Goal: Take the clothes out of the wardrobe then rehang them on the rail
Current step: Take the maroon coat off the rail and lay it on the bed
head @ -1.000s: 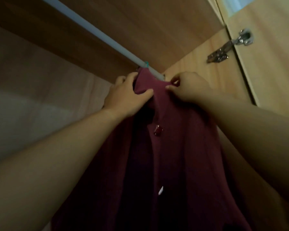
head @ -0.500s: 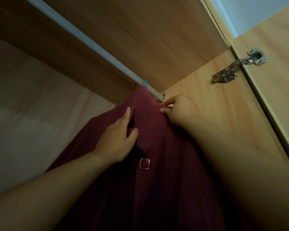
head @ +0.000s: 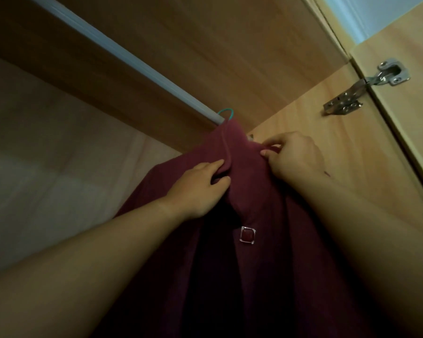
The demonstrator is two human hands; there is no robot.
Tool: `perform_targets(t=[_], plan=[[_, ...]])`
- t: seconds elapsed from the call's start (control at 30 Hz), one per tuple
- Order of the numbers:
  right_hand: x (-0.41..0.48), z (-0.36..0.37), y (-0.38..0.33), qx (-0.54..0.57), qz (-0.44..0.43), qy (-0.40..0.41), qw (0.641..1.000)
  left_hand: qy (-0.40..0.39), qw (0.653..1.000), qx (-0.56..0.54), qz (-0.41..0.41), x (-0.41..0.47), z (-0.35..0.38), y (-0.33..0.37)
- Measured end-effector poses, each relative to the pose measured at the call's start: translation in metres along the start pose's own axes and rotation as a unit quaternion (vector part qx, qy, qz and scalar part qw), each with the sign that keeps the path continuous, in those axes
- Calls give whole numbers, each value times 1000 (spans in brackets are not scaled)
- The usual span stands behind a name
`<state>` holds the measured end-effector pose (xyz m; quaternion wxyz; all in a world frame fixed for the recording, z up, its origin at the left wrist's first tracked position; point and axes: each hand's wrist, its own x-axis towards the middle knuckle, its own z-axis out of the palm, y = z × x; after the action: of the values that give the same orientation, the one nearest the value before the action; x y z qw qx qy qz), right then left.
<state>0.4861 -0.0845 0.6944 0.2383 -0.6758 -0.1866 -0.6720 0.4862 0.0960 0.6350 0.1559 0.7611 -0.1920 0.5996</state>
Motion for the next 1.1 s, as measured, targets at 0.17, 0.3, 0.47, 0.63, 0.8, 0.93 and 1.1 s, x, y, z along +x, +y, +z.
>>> perform_targets(t=[0.17,0.3,0.47,0.63,0.8,0.93,1.1], plan=[[10,-3,-25,5,5,21,1000,16,1000,23,-8,-26,-10,-10],[15,-8,-26,4,17,27,999,53,998,11,-36,-12,-28,-11],[-18,-18,-10,17,39,51,998,15,998,27,-57,-29,-38,-18],[-55,-35,-7,51,10,27,998,69,996,-56,-31,-63,-65,-16],[-107,-61,-10,112,-53,18,992,124,992,14,-21,-97,-110,-11],[-138,-80,-12,188,-84,5,978,20,995,96,-35,-123,-132,-23],[-159,-105,-11,226,-82,-42,970,21,992,116,-38,-165,-153,3]])
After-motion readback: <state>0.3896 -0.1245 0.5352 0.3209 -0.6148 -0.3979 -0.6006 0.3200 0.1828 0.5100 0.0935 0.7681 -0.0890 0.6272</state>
